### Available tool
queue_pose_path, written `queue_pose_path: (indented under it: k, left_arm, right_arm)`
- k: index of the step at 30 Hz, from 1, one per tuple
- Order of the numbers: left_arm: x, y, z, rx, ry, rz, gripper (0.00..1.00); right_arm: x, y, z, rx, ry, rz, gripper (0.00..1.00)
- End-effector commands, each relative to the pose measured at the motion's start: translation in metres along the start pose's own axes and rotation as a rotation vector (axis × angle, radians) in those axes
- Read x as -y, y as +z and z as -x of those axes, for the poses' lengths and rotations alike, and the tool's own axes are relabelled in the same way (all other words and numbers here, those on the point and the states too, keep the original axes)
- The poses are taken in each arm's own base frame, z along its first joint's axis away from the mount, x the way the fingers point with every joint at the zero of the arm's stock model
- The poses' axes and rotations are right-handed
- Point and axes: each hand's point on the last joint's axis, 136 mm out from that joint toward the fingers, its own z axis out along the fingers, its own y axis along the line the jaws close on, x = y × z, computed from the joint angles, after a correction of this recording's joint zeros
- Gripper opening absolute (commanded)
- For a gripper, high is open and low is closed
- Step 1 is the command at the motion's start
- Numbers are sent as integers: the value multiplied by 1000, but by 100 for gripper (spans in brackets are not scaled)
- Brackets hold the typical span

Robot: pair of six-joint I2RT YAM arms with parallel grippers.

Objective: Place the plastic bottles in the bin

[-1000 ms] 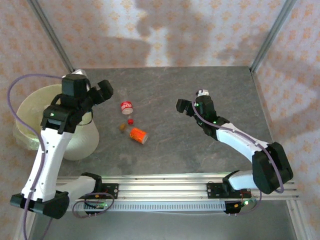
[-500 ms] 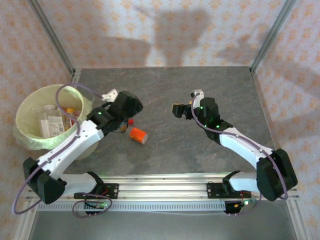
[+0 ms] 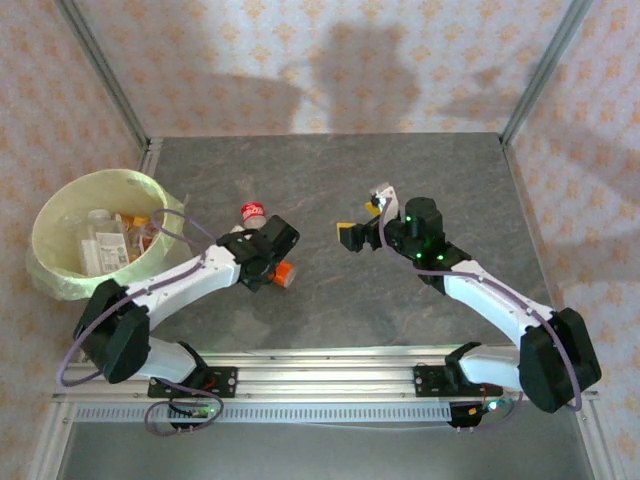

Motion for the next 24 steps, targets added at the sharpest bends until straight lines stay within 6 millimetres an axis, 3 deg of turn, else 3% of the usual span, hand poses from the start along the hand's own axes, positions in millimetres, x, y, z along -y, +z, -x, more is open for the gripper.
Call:
queue_pose_path:
  k: [1, 5, 12, 19, 24]
  left_arm:
    - [-1, 16, -11, -19, -96, 4, 95]
    - [-7, 31, -11, 11, -159, 7, 94]
    - [-15, 56, -18, 15, -158, 29, 89]
    - [-9, 76, -30, -21, -140, 6, 68]
    - [3, 57, -16, 28, -13, 7, 52]
  right_arm:
    - [-37, -8, 1, -10, -136, 164, 100]
    - [-59, -10, -6, -81, -210, 237, 99]
    - [-66, -9, -7, -112, -244, 252, 99]
    - [-67, -9, -9, -127, -258, 238, 99]
    - [-66, -8, -11, -135, -260, 233, 99]
